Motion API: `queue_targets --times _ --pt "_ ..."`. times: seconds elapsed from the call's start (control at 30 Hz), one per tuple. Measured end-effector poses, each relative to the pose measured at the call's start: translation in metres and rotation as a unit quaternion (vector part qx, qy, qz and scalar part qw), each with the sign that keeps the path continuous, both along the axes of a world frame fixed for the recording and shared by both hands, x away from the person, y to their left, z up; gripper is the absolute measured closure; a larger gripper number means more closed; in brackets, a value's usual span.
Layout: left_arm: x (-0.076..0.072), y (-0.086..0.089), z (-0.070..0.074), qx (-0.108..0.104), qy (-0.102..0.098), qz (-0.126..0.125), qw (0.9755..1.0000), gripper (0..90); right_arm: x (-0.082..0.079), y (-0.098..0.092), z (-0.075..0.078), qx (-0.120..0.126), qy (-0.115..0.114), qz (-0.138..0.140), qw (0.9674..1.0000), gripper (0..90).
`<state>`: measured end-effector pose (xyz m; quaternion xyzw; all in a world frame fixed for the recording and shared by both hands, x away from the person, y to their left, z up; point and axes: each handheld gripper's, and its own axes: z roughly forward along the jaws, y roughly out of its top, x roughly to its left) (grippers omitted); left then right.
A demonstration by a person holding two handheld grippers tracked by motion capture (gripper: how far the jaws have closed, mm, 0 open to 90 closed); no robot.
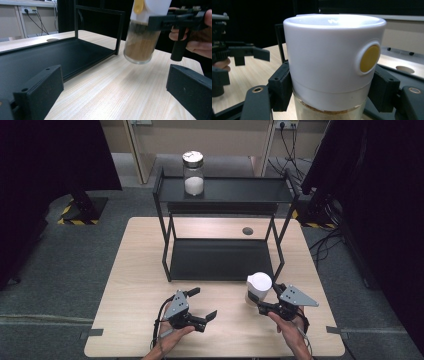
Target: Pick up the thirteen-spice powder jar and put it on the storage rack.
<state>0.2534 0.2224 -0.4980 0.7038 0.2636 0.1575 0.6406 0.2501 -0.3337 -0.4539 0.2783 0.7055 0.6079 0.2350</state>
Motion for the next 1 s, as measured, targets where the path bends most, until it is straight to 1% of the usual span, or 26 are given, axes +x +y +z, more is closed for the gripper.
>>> queue_targets --times 0.07,0.17,0.43,0.63,0.73,0.77,0.83,1.0 --pt "0.001 0.000 0.000 0.000 0.001 0.001 1.0000 0.3 0.001 0.000 0.005 0.000 -0.004 0.001 1.0000 30.9" --pt "0.001 0.001 -0.001 -0.001 0.002 0.002 1.0000 0.3 0.005 0.000 0.017 0.000 -0.006 0.008 1.0000 30.9" --pt "0.001 0.000 -0.001 0.000 0.003 0.003 1.0000 0.3 0.015 -0.001 0.047 0.006 -0.003 0.025 0.9997 30.9" --pt "0.000 0.000 -0.001 0.001 0.002 0.003 1.0000 0.4 0.024 0.002 0.063 0.006 -0.003 0.038 0.9993 30.9" --pt "0.000 0.000 -0.001 0.000 0.002 0.004 1.0000 0.3 0.027 0.004 0.071 0.003 0.002 0.043 0.9991 30.9" --pt "0.000 0.000 -0.001 0.000 0.002 0.004 1.0000 0.3 0.027 0.004 0.071 0.003 0.002 0.043 0.9991 30.9" --pt "0.000 0.000 -0.001 0.000 0.003 0.005 1.0000 0.3 0.031 0.005 0.077 0.006 0.009 0.048 0.9988 30.9" --pt "0.001 0.000 -0.001 0.001 0.003 0.003 1.0000 0.3 0.036 0.009 0.089 0.004 0.010 0.054 0.9985 30.9"
